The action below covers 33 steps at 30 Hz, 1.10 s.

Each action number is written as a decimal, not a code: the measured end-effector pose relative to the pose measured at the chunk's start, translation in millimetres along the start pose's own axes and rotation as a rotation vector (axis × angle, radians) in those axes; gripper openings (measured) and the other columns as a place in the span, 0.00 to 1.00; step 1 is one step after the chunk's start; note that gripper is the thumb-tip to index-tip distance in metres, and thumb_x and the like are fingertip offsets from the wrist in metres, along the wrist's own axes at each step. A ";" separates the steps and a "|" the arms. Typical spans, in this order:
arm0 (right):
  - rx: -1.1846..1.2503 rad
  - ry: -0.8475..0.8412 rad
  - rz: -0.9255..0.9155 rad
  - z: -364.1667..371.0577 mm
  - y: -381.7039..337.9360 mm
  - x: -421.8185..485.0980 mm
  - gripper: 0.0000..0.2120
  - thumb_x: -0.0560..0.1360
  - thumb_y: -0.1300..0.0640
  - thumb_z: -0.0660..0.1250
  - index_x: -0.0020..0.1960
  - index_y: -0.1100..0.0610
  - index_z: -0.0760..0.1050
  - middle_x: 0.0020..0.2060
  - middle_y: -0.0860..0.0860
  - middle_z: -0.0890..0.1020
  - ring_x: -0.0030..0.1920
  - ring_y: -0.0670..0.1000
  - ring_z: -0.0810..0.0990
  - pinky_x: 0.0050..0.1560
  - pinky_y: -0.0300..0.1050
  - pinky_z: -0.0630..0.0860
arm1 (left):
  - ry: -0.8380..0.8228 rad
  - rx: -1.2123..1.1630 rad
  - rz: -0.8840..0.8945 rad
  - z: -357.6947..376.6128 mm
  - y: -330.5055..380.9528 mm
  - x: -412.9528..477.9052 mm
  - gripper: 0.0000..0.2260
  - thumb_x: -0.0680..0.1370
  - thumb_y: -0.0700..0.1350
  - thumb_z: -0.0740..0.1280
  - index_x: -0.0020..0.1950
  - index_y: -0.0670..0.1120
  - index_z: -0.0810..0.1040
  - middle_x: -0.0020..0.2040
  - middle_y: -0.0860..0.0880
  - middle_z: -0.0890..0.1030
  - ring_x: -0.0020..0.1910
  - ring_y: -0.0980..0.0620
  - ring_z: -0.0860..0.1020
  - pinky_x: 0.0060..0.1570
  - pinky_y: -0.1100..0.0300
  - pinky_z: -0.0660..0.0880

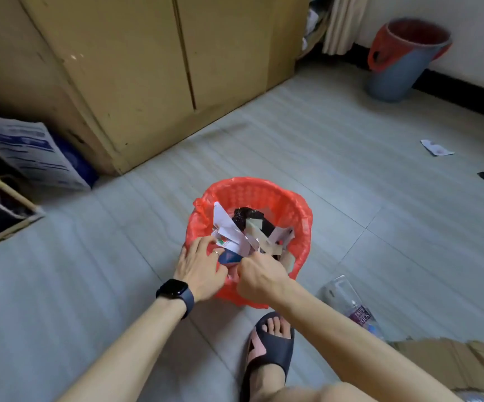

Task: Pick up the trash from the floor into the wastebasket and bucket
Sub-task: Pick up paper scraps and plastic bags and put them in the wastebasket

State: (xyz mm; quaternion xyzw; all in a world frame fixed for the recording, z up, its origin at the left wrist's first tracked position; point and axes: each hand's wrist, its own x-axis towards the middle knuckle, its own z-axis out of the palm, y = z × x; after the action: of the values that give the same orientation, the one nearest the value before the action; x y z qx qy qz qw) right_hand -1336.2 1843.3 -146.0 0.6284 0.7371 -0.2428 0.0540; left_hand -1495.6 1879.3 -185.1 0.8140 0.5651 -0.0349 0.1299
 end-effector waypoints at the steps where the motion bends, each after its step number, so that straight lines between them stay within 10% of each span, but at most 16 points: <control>1: 0.015 -0.043 0.002 9.9 2.1 1.3 0.10 0.75 0.57 0.58 0.46 0.58 0.78 0.46 0.59 0.82 0.45 0.62 0.79 0.40 0.47 0.72 | 0.023 0.007 -0.005 2.1 0.1 0.2 0.26 0.71 0.53 0.54 0.67 0.52 0.75 0.71 0.52 0.66 0.72 0.50 0.61 0.72 0.46 0.57; 10: -0.166 0.383 -0.150 33.4 30.5 -24.9 0.17 0.81 0.41 0.51 0.60 0.43 0.75 0.51 0.45 0.83 0.45 0.56 0.80 0.45 0.50 0.72 | 0.173 -0.039 -0.077 15.7 2.9 2.7 0.28 0.71 0.54 0.49 0.59 0.42 0.79 0.68 0.45 0.74 0.71 0.45 0.66 0.70 0.46 0.65; 19: -0.149 0.584 -0.357 14.4 82.2 -76.7 0.14 0.77 0.60 0.58 0.59 0.55 0.78 0.61 0.51 0.81 0.62 0.54 0.77 0.46 0.48 0.82 | 0.033 -0.008 -0.264 -12.2 46.5 -1.3 0.19 0.77 0.53 0.59 0.68 0.53 0.72 0.72 0.51 0.66 0.75 0.46 0.58 0.69 0.31 0.51; 33: -0.295 0.816 0.245 -102.4 208.5 -307.9 0.12 0.73 0.61 0.64 0.53 0.54 0.82 0.48 0.51 0.84 0.47 0.57 0.80 0.44 0.52 0.81 | 0.203 0.011 0.622 -142.8 330.6 5.5 0.14 0.76 0.51 0.59 0.61 0.56 0.75 0.58 0.52 0.79 0.60 0.48 0.75 0.62 0.51 0.66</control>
State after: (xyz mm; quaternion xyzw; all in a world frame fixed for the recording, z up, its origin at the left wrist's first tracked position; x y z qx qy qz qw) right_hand -1051.6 1629.0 1.7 0.7409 0.6449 0.1410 -0.1237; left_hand -1199.4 1811.8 8.3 0.9475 0.2994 0.0847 0.0729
